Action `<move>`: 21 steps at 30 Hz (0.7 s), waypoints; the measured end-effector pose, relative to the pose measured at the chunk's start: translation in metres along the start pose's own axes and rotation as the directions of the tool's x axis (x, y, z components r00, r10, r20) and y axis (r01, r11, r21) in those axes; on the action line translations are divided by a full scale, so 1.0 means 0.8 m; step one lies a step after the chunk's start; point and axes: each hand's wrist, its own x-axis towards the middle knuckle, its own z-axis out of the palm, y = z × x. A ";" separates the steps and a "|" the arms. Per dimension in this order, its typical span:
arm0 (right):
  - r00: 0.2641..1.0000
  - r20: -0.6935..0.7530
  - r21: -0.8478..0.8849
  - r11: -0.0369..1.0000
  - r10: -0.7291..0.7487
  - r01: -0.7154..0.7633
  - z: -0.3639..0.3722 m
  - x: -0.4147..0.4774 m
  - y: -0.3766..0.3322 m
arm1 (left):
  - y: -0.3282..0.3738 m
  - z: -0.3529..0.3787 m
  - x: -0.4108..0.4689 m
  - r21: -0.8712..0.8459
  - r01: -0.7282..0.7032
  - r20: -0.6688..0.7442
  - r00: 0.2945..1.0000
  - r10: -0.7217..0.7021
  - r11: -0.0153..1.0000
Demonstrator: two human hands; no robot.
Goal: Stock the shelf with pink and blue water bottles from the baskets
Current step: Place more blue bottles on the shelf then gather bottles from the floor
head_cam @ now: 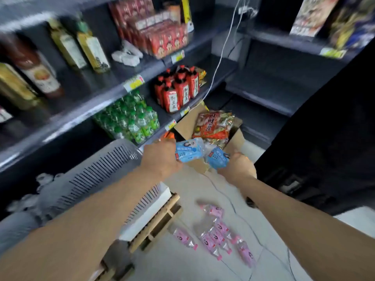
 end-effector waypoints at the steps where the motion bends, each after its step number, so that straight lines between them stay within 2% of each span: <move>1: 1.000 -0.014 0.065 0.998 -0.001 0.001 -0.021 -0.011 -0.015 | -0.006 -0.028 -0.008 0.028 -0.009 -0.035 0.999 0.010 1.000; 5: 0.998 -0.054 0.355 0.934 -0.022 0.040 -0.102 -0.053 -0.072 | -0.034 -0.130 -0.045 0.136 0.008 -0.120 0.993 0.008 0.991; 8: 0.992 -0.039 0.589 0.799 -0.119 0.119 -0.152 -0.079 -0.106 | -0.055 -0.199 -0.074 0.218 0.030 -0.189 0.982 0.012 0.975; 12: 0.964 0.009 0.794 0.588 -0.265 0.154 -0.201 -0.106 -0.162 | -0.077 -0.277 -0.116 0.308 0.107 -0.275 0.961 -0.019 0.945; 17: 0.877 0.108 0.902 0.416 -0.468 0.111 -0.235 -0.138 -0.244 | -0.108 -0.348 -0.170 0.359 0.217 -0.348 0.934 -0.086 0.908; 21: 0.779 0.115 0.900 0.396 -0.617 0.180 -0.241 -0.167 -0.312 | -0.147 -0.377 -0.211 0.409 0.299 -0.377 0.916 -0.139 0.862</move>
